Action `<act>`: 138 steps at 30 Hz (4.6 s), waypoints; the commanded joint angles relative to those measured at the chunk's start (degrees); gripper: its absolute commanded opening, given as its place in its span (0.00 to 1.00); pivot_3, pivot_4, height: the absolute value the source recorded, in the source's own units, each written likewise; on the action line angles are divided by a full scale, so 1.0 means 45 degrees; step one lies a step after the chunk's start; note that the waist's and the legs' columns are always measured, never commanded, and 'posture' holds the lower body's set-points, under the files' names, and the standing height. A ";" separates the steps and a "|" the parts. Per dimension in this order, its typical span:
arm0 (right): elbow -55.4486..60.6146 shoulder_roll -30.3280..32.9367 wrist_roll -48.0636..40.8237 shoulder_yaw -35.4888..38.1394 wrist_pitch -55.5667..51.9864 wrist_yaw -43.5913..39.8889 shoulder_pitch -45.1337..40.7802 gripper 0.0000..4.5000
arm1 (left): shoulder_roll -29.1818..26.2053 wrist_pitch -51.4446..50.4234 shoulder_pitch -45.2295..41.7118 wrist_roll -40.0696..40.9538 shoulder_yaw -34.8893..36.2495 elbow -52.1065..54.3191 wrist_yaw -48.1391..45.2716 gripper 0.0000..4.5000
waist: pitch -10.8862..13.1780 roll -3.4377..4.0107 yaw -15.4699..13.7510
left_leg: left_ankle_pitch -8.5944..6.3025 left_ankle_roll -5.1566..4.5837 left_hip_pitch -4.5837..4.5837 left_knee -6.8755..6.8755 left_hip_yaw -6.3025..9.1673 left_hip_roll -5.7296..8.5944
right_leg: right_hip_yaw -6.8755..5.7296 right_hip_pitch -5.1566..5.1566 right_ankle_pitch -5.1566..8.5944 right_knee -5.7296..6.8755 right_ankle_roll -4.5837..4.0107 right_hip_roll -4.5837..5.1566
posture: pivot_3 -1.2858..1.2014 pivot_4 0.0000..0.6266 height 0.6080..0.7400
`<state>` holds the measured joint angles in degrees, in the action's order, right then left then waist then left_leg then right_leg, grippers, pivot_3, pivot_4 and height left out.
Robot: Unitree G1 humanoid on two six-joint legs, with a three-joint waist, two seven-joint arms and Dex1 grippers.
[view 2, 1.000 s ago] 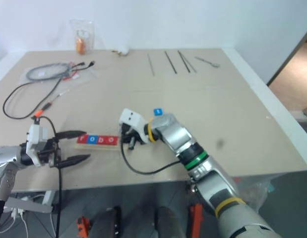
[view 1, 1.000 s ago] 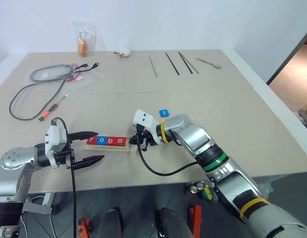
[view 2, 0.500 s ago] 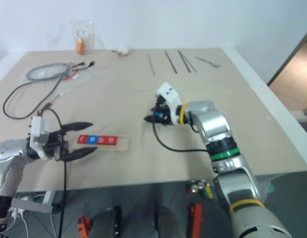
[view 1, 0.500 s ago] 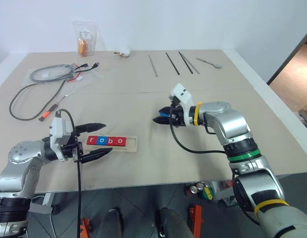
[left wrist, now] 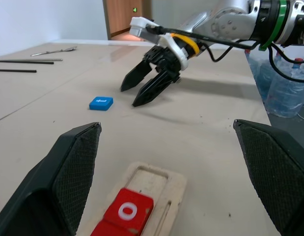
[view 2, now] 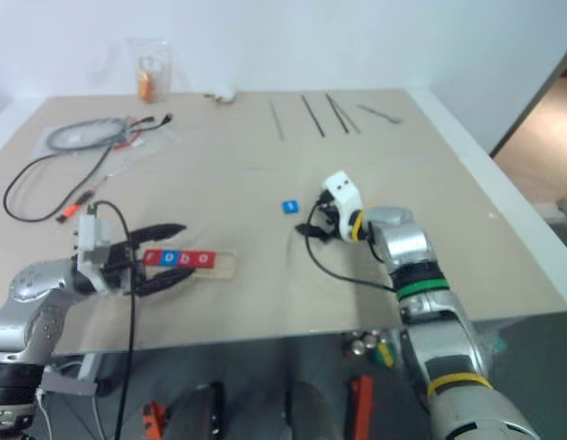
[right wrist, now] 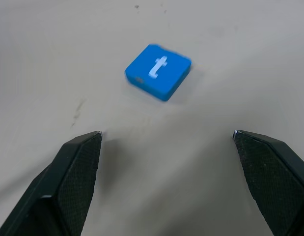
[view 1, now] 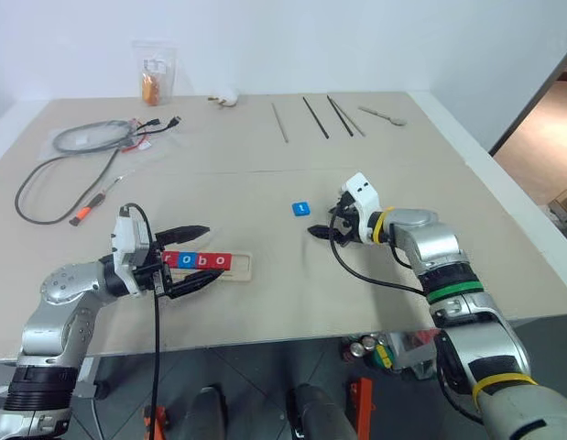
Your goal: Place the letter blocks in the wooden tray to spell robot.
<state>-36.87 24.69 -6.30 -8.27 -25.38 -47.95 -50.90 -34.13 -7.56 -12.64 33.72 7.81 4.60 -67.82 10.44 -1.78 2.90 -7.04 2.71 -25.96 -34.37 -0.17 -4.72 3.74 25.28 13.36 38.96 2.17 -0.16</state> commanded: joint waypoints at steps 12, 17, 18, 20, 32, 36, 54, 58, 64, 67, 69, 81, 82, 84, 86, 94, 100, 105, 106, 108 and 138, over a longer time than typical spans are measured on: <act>-0.4664 -0.0751 0.0616 0.0382 0.3781 -0.0251 -0.2405 0.98 | -0.0609 -0.0249 0.1170 0.0390 0.1004 0.1355 0.0420 1.00 | 0.0002 0.0003 0.0012 | 0.0000 0.0000 0.0003 -0.0002 -0.0008 0.0001 | 0.0021 0.0003 0.0000 0.0000 -0.0001 -0.0002 | 0.52 0.24 1.00; -0.5874 -0.1197 0.0853 0.0419 0.4533 -0.0187 -0.2969 0.98 | -0.0612 -0.0222 0.1625 0.0335 0.1151 0.1689 0.0641 1.00 | 0.0002 0.0004 0.0003 | -0.0001 0.0001 0.0000 0.0000 -0.0009 0.0002 | 0.0023 0.0002 0.0001 0.0000 -0.0001 0.0000 | 0.52 0.24 1.00; -0.6065 -0.1257 0.0875 0.0441 0.4616 -0.0144 -0.3052 0.98 | -0.0590 -0.0198 0.1730 0.0309 0.1173 0.1754 0.0697 1.00 | 0.0002 0.0004 0.0003 | -0.0001 0.0001 0.0001 0.0000 -0.0010 0.0002 | 0.0024 0.0001 0.0001 -0.0001 -0.0001 0.0000 | 0.52 0.24 1.00; -0.6424 -0.1318 0.0959 0.0462 0.4816 -0.0074 -0.3155 0.98 | -0.0526 -0.0170 0.1901 0.0293 0.1219 0.1889 0.0852 1.00 | 0.0002 0.0004 0.0003 | -0.0001 0.0001 0.0000 0.0000 -0.0011 0.0002 | 0.0024 0.0002 0.0002 -0.0001 -0.0002 0.0001 | 0.52 0.24 1.00; -0.7212 -0.1607 0.0987 0.0969 0.4995 0.0223 -0.3324 0.98 | -0.0130 -0.0067 0.2541 0.0262 0.1278 0.2443 0.1723 1.00 | 0.0002 0.0004 -0.0005 | 0.0000 0.0001 0.0008 -0.0001 -0.0014 0.0002 | 0.0030 -0.0001 -0.0001 0.0000 -0.0006 0.0001 | 0.52 0.24 1.00; -0.7227 -0.1837 0.0883 0.1156 0.4969 0.0361 -0.3444 0.93 | -0.0064 -0.0050 0.2606 0.0201 0.1236 0.2331 0.1771 1.00 | 0.0002 0.0004 -0.0004 | 0.0000 0.0001 0.0013 -0.0001 -0.0014 0.0002 | 0.0032 -0.0003 -0.0001 0.0000 -0.0007 -0.0001 | 0.52 0.24 1.00; -0.6805 -0.1846 0.0922 0.1436 0.4768 0.0330 -0.2775 0.93 | 0.0485 0.0212 0.2646 -0.0050 0.0946 0.2051 0.2144 1.00 | 0.0002 0.0004 0.0000 | 0.0000 0.0000 0.0032 0.0001 -0.0022 0.0002 | 0.0046 -0.0004 -0.0015 0.0001 -0.0021 -0.0007 | 0.52 0.24 1.00; -0.6417 -0.1940 0.0783 0.1560 0.4760 0.0306 -0.2469 0.93 | 0.0513 0.0251 0.2629 -0.0055 0.0941 0.1968 0.2142 1.00 | 0.0002 0.0004 -0.0002 | 0.0000 0.0001 0.0032 0.0000 -0.0022 0.0002 | 0.0047 -0.0006 -0.0014 0.0001 -0.0020 -0.0006 | 0.52 0.24 1.00; -0.5373 -0.2049 0.0715 0.1722 0.4516 0.0931 -0.1975 0.93 | 0.0586 0.0340 0.2527 -0.0065 0.0895 0.1867 0.2158 1.00 | 0.0002 0.0004 -0.0004 | 0.0000 0.0000 0.0033 0.0001 -0.0022 0.0002 | 0.0049 -0.0006 -0.0014 0.0001 -0.0020 -0.0007 | 0.52 0.24 1.00; -0.4553 -0.2016 0.1060 0.1465 0.4447 0.1400 -0.1492 0.93 | 0.0606 0.0378 0.2557 -0.0060 0.0875 0.1890 0.2192 1.00 | 0.0002 0.0004 -0.0005 | 0.0000 0.0001 0.0033 0.0001 -0.0021 0.0001 | 0.0049 -0.0006 -0.0014 0.0001 -0.0020 -0.0009 | 0.52 0.24 1.00; -0.3777 -0.2017 0.1055 0.1414 0.4263 0.1504 -0.1063 0.93 | 0.0616 0.0398 0.2569 -0.0064 0.0869 0.1876 0.2198 1.00 | 0.0002 0.0004 -0.0007 | -0.0001 0.0001 0.0033 0.0002 -0.0021 0.0002 | 0.0048 -0.0008 -0.0013 0.0001 -0.0017 -0.0008 | 0.52 0.24 1.00; -0.1196 -0.2137 0.1117 0.1196 0.3306 0.2219 0.0228 0.93 | 0.0626 0.0512 0.2477 -0.0095 0.0741 0.1690 0.2110 1.00 | 0.0002 0.0004 -0.0025 | 0.0000 0.0001 0.0039 0.0003 -0.0021 0.0002 | 0.0051 -0.0010 -0.0012 0.0002 -0.0016 -0.0008 | 0.52 0.24 1.00; -0.1077 -0.2155 0.1088 0.1178 0.3201 0.2194 0.0285 0.93 | 0.0636 0.0516 0.2469 -0.0100 0.0733 0.1675 0.2115 1.00 | 0.0001 0.0003 -0.0024 | 0.0000 0.0001 0.0039 0.0002 -0.0022 0.0002 | 0.0051 -0.0011 -0.0012 0.0002 -0.0016 -0.0008 | 0.52 0.24 1.00; -0.0914 -0.2176 0.1053 0.1173 0.3057 0.2200 0.0348 0.93 | 0.0659 0.0513 0.2456 -0.0114 0.0728 0.1664 0.2122 1.00 | 0.0002 0.0004 -0.0024 | -0.0001 0.0001 0.0040 0.0002 -0.0023 0.0002 | 0.0054 -0.0012 -0.0012 0.0001 -0.0016 -0.0007 | 0.52 0.24 1.00; -0.0955 -0.2257 0.0886 0.1356 0.2948 0.2306 0.0290 0.86 | 0.0687 0.0518 0.2470 -0.0123 0.0734 0.1670 0.2131 1.00 | 0.0002 0.0003 -0.0024 | -0.0001 0.0001 0.0041 0.0002 -0.0023 0.0002 | 0.0053 -0.0012 -0.0012 0.0001 -0.0017 -0.0008 | 0.52 0.24 1.00; -0.1284 -0.2477 0.0524 0.1637 0.2729 0.2623 -0.0339 0.31 | 0.0804 0.0555 0.2551 -0.0199 0.0720 0.1687 0.2158 1.00 | 0.0002 0.0003 -0.0022 | 0.0000 0.0001 0.0042 0.0002 -0.0027 0.0002 | 0.0058 -0.0012 -0.0013 0.0002 -0.0017 -0.0008 | 0.52 0.24 1.00; -0.1101 -0.2415 0.0527 0.1548 0.2615 0.2566 -0.0335 0.26 | 0.0729 0.0571 0.2591 -0.0166 0.0894 0.1670 0.2115 1.00 | 0.0002 0.0004 -0.0021 | -0.0001 0.0001 0.0041 0.0004 -0.0027 0.0002 | 0.0057 -0.0010 -0.0011 0.0001 -0.0015 -0.0008 | 0.52 0.24 1.00; 0.0115 -0.2142 0.0446 0.1509 0.1781 0.2401 0.0134 0.26 | 0.0574 0.0583 0.2664 -0.0141 0.1141 0.1659 0.2100 1.00 | 0.0002 0.0004 -0.0021 | -0.0001 0.0001 0.0041 0.0004 -0.0027 0.0002 | 0.0057 -0.0008 -0.0011 0.0001 -0.0016 -0.0008 | 0.52 0.24 1.00; 0.0738 -0.2059 0.0383 0.1492 0.1261 0.2380 0.0382 0.26 | 0.0569 0.0588 0.2654 -0.0144 0.1164 0.1651 0.2116 1.00 | 0.0002 0.0004 -0.0023 | -0.0001 0.0001 0.0041 0.0004 -0.0027 0.0002 | 0.0057 -0.0008 -0.0011 0.0001 -0.0016 -0.0007 | 0.52 0.24 1.00; 0.2886 -0.1789 0.0257 0.1238 -0.0051 0.2140 0.1352 0.26 | 0.0582 0.0619 0.2644 -0.0163 0.1167 0.1636 0.2133 1.00 | 0.0002 0.0004 -0.0024 | -0.0001 0.0002 0.0041 0.0004 -0.0028 0.0002 | 0.0058 -0.0007 -0.0011 0.0001 -0.0016 -0.0007 | 0.52 0.24 1.00; 1.4771 -0.2585 -0.0544 0.3266 -1.1130 0.8407 0.5892 0.26 | 0.1552 0.1204 -0.0207 -0.0557 -0.0654 -0.1653 0.0178 1.00 | -0.0004 -0.0006 -0.0042 | -0.0008 0.0013 0.0045 -0.0001 -0.0032 0.0015 | 0.0060 -0.0009 -0.0008 -0.0010 -0.0019 0.0017 | 0.52 0.24 1.00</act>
<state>27.72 13.89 -9.58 4.50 -75.07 -12.29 -22.93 -27.39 -2.88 -12.49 31.38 4.89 -3.36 -66.53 10.42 -1.81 2.72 -7.08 2.77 -25.76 -34.37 -0.31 -4.66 4.01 25.24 13.32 38.91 2.08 -0.10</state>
